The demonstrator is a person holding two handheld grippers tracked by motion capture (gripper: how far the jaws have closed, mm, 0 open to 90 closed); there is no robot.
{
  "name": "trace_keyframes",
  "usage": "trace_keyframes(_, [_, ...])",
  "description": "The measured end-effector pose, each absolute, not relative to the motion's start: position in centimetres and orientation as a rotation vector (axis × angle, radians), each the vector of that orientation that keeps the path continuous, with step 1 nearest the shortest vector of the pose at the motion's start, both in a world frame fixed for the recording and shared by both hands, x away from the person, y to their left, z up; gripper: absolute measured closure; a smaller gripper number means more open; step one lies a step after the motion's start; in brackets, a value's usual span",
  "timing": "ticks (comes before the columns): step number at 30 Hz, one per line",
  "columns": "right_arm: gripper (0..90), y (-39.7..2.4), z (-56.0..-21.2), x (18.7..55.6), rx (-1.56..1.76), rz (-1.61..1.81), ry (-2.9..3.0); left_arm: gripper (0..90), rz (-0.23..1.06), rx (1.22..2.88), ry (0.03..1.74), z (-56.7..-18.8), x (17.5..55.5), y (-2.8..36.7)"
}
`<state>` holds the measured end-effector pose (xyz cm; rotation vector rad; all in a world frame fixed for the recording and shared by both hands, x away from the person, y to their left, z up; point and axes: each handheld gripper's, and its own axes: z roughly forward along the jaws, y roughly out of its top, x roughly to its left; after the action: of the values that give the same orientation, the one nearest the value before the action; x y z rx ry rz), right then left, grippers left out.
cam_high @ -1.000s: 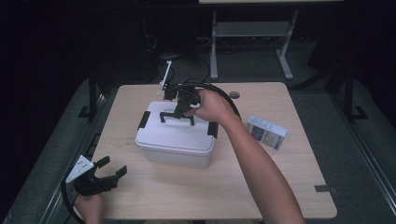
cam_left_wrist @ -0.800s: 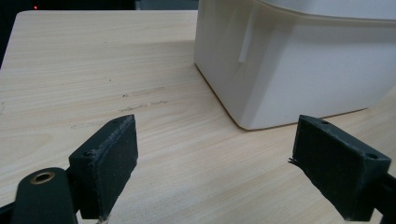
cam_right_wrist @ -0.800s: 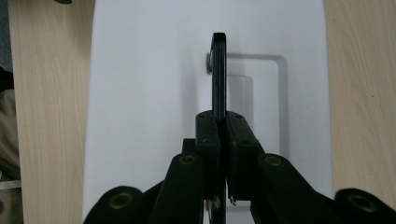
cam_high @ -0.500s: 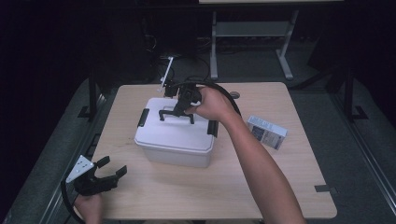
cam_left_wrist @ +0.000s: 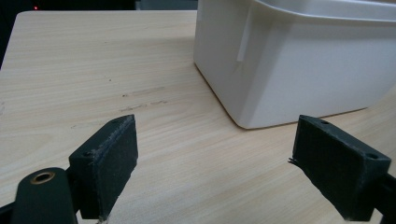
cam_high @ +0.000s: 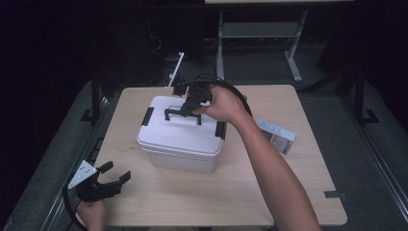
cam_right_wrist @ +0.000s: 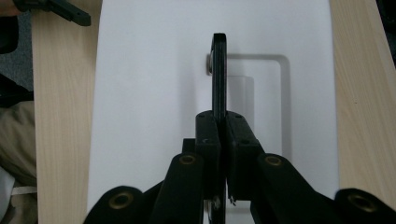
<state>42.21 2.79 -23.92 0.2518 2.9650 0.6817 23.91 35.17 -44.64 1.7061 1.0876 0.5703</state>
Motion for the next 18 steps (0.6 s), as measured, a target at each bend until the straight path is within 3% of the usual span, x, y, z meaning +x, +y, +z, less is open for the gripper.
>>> trace_keyframes(18, [84.9, -2.2, -21.5, 40.1, 0.302, 0.704, 2.925, 13.2, 0.567, 1.733, 1.077, -44.7, 23.9, 34.8])
